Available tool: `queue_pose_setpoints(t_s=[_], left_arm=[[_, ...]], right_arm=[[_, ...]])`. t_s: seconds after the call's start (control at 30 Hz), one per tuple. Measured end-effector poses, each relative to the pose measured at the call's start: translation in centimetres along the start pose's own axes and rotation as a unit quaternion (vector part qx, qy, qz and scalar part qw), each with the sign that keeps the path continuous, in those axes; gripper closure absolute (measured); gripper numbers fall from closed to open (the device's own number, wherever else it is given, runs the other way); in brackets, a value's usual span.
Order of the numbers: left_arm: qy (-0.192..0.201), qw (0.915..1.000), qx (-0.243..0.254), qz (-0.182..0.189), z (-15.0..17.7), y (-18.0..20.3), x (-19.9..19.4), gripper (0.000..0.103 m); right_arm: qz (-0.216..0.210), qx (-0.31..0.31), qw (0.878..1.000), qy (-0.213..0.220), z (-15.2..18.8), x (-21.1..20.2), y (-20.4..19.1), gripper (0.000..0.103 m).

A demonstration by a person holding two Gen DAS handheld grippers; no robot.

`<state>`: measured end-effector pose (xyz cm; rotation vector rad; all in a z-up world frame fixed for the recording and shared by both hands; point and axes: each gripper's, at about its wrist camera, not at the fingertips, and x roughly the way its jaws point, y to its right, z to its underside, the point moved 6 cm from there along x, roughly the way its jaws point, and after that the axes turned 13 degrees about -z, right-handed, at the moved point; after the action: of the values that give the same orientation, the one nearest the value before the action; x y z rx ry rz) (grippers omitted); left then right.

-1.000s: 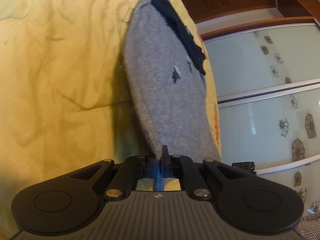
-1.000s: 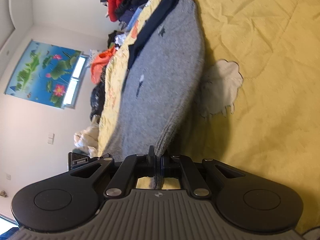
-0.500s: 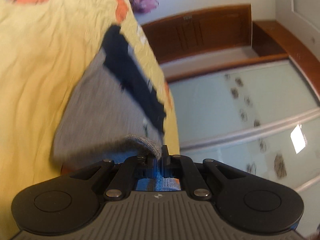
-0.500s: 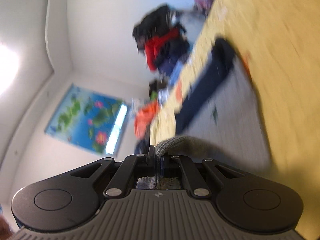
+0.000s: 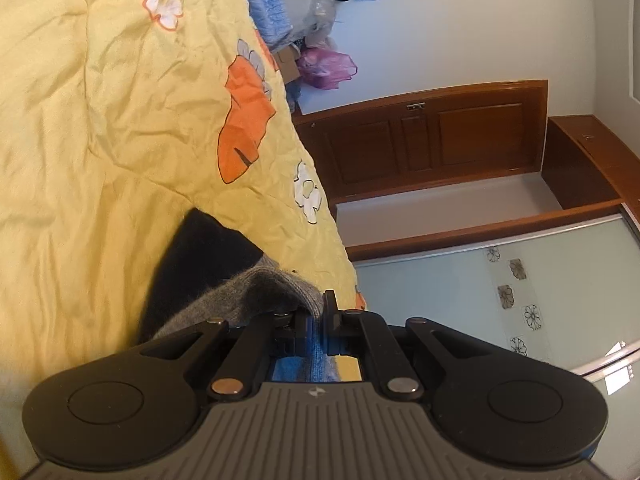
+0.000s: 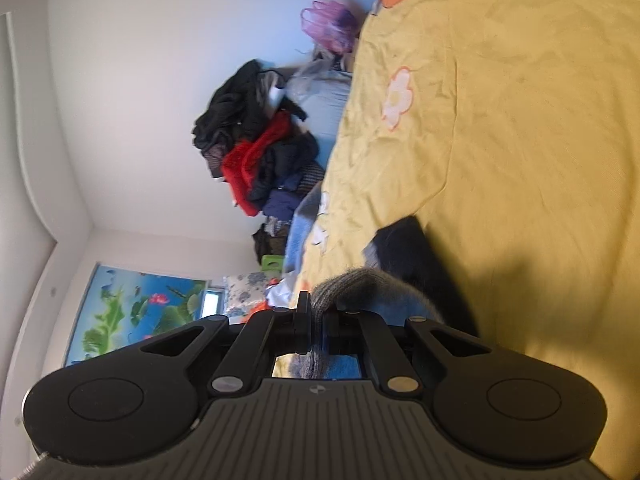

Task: Fold small clothes
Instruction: 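Lift the side edge over the sweater body and open both tools, then move both tools to the folded edge and close on it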

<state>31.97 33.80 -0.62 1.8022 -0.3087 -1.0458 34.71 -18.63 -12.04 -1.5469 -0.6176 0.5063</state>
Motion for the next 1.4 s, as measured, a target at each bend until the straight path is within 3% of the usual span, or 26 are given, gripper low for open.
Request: queue_pose_setpoints(t_s=[0.23,0.43,0.47,0.5,0.53,0.57,0.6,0.63,0.67,0.73,0.83,1.0,1.17,1.23,1.3,1.4], left_arm=[[0.012,0.9998,0.012,-0.005,-2.8,0.2,1.8,0.099],[0.004,0.9931,0.027,-0.114,-4.6,-2.0,6.4,0.097],[-0.005,0.992,0.019,-0.124,-4.6,-2.6,6.9,0.096],[-0.018,0.9922,0.008,-0.123,-4.5,-3.0,7.1,0.093],[-0.028,0.9933,-0.01,-0.112,-4.5,-3.4,6.8,0.082],[-0.033,0.9943,-0.025,-0.099,-4.4,-3.6,6.1,0.073],[-0.028,0.9957,-0.029,-0.084,-4.5,-3.5,4.9,0.045],[-0.01,0.997,-0.023,-0.073,-4.7,-3.2,3.5,0.017],[0.014,0.997,-0.017,-0.075,-5.0,-3.0,1.7,0.009],[0.061,0.9955,-0.009,-0.073,-5.3,-2.8,-2.0,0.008],[0.085,0.9944,-0.025,-0.057,-4.3,-3.4,-6.7,0.008],[0.112,0.9894,-0.004,-0.092,2.5,-5.4,-12.5,0.008],[0.09,0.98,0.055,-0.169,10.4,-8.5,-13.6,0.008],[0.084,0.9777,0.059,-0.184,11.6,-9.2,-13.2,0.008],[0.088,0.9785,0.065,-0.175,11.9,-8.3,-13.0,0.008],[0.116,0.9643,0.139,-0.193,12.2,-4.9,-12.1,0.008]], right_arm=[[0.021,0.005,1.0,0.018,-2.8,2.0,1.8,0.093],[0.106,0.009,0.994,0.021,-3.7,4.8,5.2,0.086],[0.101,0.016,0.995,0.02,-3.5,4.8,5.2,0.076],[0.089,0.016,0.996,0.022,-3.4,4.7,4.7,0.057],[0.08,0.007,0.996,0.025,-3.2,4.3,3.8,0.046],[0.079,-0.008,0.996,0.029,-3.0,3.8,2.6,0.027],[0.084,-0.028,0.996,0.03,-2.9,3.1,1.4,0.016],[0.089,-0.048,0.994,0.031,-2.7,2.3,0.2,0.015],[0.09,-0.066,0.993,0.03,-2.3,1.3,-0.9,0.015],[0.088,-0.092,0.992,0.016,-1.0,-0.8,-2.8,0.016],[0.1,-0.138,0.985,-0.005,2.3,-4.7,-5.1,0.016],[0.168,-0.194,0.966,-0.026,9.1,-11.9,-4.7,0.016],[0.216,-0.182,0.958,-0.041,13.3,-15.2,-2.1,0.019],[0.204,-0.163,0.965,-0.04,14.4,-15.1,-2.0,0.021],[0.198,-0.166,0.965,-0.04,15.2,-14.1,-2.5,0.021],[0.21,-0.159,0.964,-0.035,15.2,-11.8,-2.1,0.021]])
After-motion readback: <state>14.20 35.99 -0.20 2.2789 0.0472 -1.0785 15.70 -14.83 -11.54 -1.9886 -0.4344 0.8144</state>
